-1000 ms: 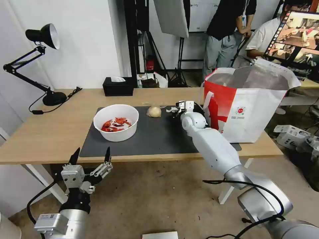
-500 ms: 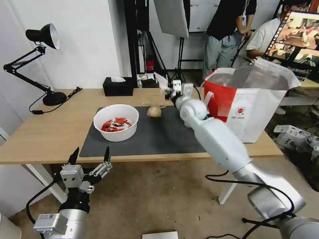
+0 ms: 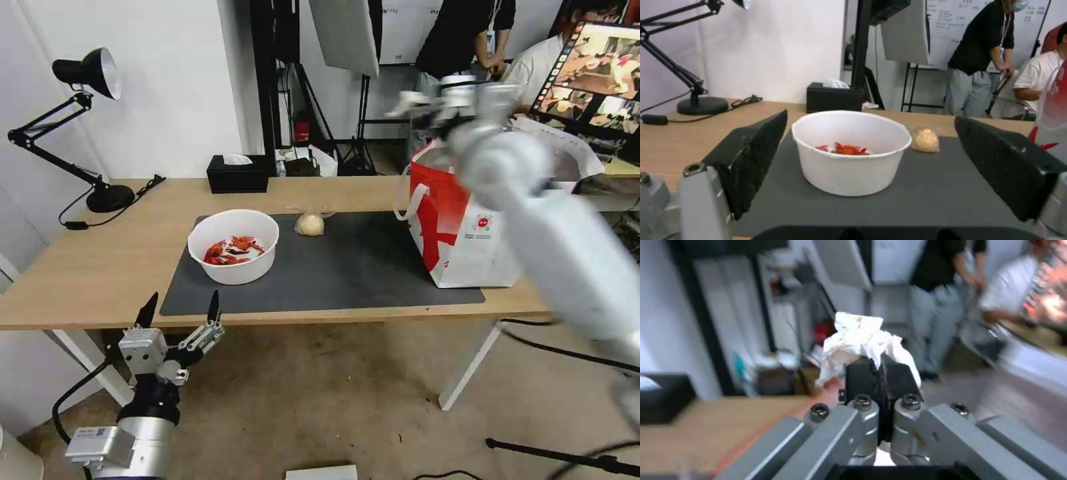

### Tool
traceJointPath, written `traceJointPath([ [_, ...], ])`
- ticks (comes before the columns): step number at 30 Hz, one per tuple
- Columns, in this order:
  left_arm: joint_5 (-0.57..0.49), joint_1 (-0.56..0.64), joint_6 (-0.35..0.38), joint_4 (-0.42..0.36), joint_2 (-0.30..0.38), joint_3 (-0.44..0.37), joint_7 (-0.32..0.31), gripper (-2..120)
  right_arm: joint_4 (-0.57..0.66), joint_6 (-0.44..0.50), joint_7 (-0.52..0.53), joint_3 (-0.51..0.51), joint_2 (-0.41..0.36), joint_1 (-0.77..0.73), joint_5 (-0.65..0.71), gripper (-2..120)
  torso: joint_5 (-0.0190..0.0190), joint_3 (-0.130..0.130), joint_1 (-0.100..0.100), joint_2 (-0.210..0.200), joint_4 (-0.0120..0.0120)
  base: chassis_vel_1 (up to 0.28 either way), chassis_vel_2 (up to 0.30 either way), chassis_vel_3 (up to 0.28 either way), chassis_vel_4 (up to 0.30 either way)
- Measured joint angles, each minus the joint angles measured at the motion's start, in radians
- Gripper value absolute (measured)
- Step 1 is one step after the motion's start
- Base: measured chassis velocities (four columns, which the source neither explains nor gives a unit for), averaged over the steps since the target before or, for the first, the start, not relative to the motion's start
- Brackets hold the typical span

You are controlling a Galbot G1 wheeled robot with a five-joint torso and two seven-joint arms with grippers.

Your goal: Pick up the trash from the table and place it into the takeout bag.

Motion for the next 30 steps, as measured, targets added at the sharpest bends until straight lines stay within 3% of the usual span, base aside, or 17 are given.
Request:
traceJointPath([
  [2,0.0,0.0,0.0,0.0,0.0,0.001,0.0,100,0.005,-0.005,0.006,0.01,-0.013,-0.014,0.018,2,0.0002,0.0,0.0,0.0,0.0,0.0,0.0,0.0,0.0],
  [3,0.001,0.0,0.0,0.0,-0.002,0.005,0.0,100,0.017,-0.012,0.03,0.032,-0.042,-0.045,0.07,10,0.0003,0.0,0.0,0.0,0.0005,0.0,0.0,0.0,0.0],
  [5,0.002,0.0,-0.001,0.0,-0.002,0.007,0.0,100,0.021,-0.013,0.038,0.038,-0.049,-0.052,0.091,14,0.0,0.0,0.0,0.0,0.0006,0.0,0.0,0.0,0.0],
  [7,0.018,0.002,-0.013,0.0,-0.003,0.013,0.001,100,0.025,-0.013,0.069,0.055,-0.07,-0.065,0.157,25,-0.0002,0.0,0.0,0.0,0.0011,0.0,0.0,0.0,0.0],
  [16,0.032,0.004,-0.022,0.0,-0.014,0.015,0.002,100,0.054,-0.007,0.056,0.09,-0.15,-0.09,0.187,53,-0.0004,0.0,0.0,0.0,0.0008,0.0,0.0,0.0,0.0],
  [20,0.032,0.006,-0.028,-0.001,-0.017,0.013,0.002,100,0.224,0.063,-0.035,0.204,-0.248,-0.235,0.204,76,-0.0006,0.0,0.0,0.0,0.0009,0.0,0.0,0.0,0.0],
  [23,0.029,0.007,-0.029,-0.001,-0.019,0.016,0.002,100,0.319,0.115,-0.097,0.251,-0.285,-0.34,0.187,84,-0.001,0.0,0.0,0.0,0.0005,0.0,0.0,0.0,0.0],
  [24,0.029,0.007,-0.029,-0.001,-0.019,0.016,0.002,100,0.319,0.115,-0.097,0.251,-0.285,-0.34,0.187,84,-0.001,0.0,0.0,0.0,0.0005,0.0,0.0,0.0,0.0],
  [28,0.021,0.007,-0.029,-0.001,-0.026,0.02,0.0,100,0.556,0.213,-0.102,0.282,-0.254,-0.592,0.071,99,-0.0007,0.0,0.0,0.0,0.0015,0.0,0.0,0.0,0.0],
  [30,0.02,0.009,-0.029,-0.001,-0.026,0.019,-0.001,100,0.584,0.239,-0.113,0.302,-0.237,-0.651,0.02,100,-0.0006,0.0,0.0,0.0,0.0017,0.0,0.0,0.0,0.0],
])
